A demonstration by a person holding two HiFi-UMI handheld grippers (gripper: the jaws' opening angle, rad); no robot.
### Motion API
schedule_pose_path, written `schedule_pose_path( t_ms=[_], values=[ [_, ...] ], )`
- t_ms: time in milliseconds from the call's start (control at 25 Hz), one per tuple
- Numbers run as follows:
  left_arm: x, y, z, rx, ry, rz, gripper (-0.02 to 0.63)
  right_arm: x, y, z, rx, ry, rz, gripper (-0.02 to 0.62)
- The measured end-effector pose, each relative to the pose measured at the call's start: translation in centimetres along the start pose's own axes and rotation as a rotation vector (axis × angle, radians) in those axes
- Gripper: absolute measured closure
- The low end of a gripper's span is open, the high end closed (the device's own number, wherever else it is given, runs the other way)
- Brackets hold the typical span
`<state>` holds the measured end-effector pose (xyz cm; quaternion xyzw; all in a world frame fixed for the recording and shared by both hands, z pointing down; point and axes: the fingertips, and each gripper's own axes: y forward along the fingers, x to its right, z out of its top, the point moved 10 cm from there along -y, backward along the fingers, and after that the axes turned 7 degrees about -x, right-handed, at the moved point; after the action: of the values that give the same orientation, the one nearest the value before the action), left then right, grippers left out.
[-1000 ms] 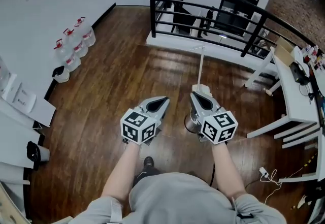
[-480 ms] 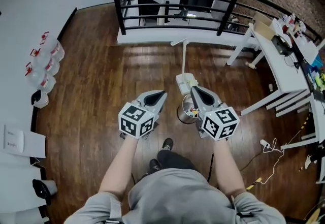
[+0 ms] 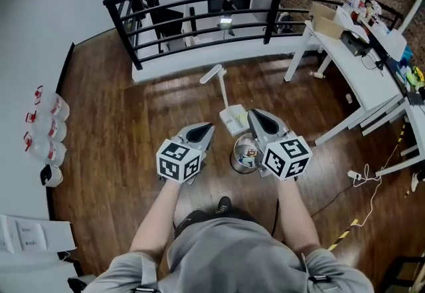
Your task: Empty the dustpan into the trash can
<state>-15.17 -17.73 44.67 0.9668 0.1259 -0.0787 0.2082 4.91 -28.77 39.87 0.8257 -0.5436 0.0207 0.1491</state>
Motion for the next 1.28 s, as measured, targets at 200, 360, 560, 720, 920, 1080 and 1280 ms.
schedule_pose_path(
  t_ms=[200,360,560,720,920,1080,1280],
  values=[
    [-3.2,3.3,1.7,-0.004,0.023,-0.021,0.6,2.0,1.6,0.5,-0.002,0.026,-0.081,0.595],
    [-7.2,6.4,2.8,-0.018,0.04,-0.052,0.6,2.9,3.7,0.6,-0.008,0.044,-0.169,0.595],
    [-12.0,10.8,4.2,-0.059,0.101,-0.129,0.6,3.9,7.0,1.1,-0.005,0.082,-0.305,0.595],
    [-15.8,13.0,5.1,-0.094,0.112,-0.165,0.6,3.5,9.7,1.6,-0.008,0.117,-0.38,0.595],
    [-18.3,15.5,5.5,-0.139,0.138,-0.198,0.601,3.2,11.6,1.2,-0.026,0.159,-0.435,0.595],
    [-19.6,17.8,5.7,-0.17,0.166,-0.196,0.6,3.5,12.1,0.5,-0.042,0.175,-0.459,0.595],
    [-21.4,21.8,6.4,-0.228,0.208,-0.164,0.521,4.6,12.2,0.5,-0.047,0.19,-0.481,0.595]
  ],
)
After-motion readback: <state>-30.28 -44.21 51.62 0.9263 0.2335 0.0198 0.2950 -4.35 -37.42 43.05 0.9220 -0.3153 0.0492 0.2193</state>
